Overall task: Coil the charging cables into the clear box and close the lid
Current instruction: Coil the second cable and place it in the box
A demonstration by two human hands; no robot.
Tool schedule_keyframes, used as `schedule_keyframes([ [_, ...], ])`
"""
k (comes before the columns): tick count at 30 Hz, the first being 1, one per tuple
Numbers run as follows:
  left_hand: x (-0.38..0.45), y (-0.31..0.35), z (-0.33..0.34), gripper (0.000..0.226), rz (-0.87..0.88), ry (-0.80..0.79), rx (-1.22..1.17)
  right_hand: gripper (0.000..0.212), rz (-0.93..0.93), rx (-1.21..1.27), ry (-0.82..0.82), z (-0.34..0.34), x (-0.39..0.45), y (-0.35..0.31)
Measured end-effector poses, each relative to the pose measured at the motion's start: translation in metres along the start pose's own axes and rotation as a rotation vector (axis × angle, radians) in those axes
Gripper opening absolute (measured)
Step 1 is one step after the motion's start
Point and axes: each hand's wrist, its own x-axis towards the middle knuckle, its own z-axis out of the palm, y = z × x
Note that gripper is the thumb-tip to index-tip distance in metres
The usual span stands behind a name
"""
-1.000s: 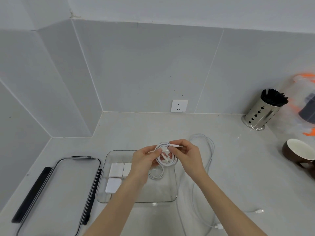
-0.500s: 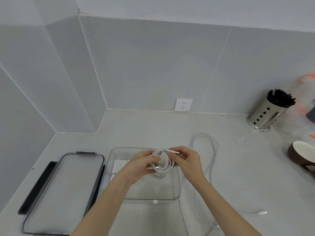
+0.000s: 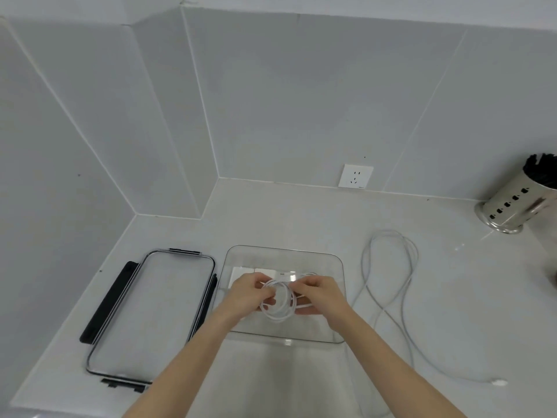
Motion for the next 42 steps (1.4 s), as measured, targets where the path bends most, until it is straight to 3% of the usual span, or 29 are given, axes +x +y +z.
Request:
schedule_keyframes([
  [7,0.012,-0.015,-0.006,0.025,0.127,0.093,0.440,0.017,0.136,-0.003,-0.013,0.011,0.017,0.021],
  [13,0.020,-0.029,-0.003,0.023,0.187,0.068,0.738,0.007,0.113,-0.269,0.024,0.019,0.025,0.032],
  [17,0.025,-0.034,-0.002,0.023,0.214,0.093,0.790,0.017,0.085,-0.481,0.009,0.024,0.029,0.038],
  [22,0.026,-0.040,-0.003,0.018,0.201,0.145,0.842,0.049,-0.026,-0.709,-0.013,0.030,0.033,0.042],
  [24,0.025,-0.040,-0.002,0.018,0.201,0.163,0.893,0.045,-0.030,-0.716,-0.032,0.030,0.033,0.042],
  [26,0.025,-0.040,-0.002,0.019,0.196,0.165,0.932,0.014,-0.023,-0.712,-0.042,0.029,0.035,0.044],
  [27,0.025,-0.041,-0.002,0.020,0.194,0.161,0.943,0.011,-0.016,-0.702,-0.040,0.030,0.035,0.044],
  [31,0.026,-0.040,-0.002,0.018,0.194,0.148,0.958,0.030,-0.012,-0.672,-0.035,0.029,0.036,0.046],
  [42,0.014,-0.028,0.000,0.026,0.225,0.154,0.956,0.032,-0.097,-0.680,-0.043,0.011,0.022,0.032],
])
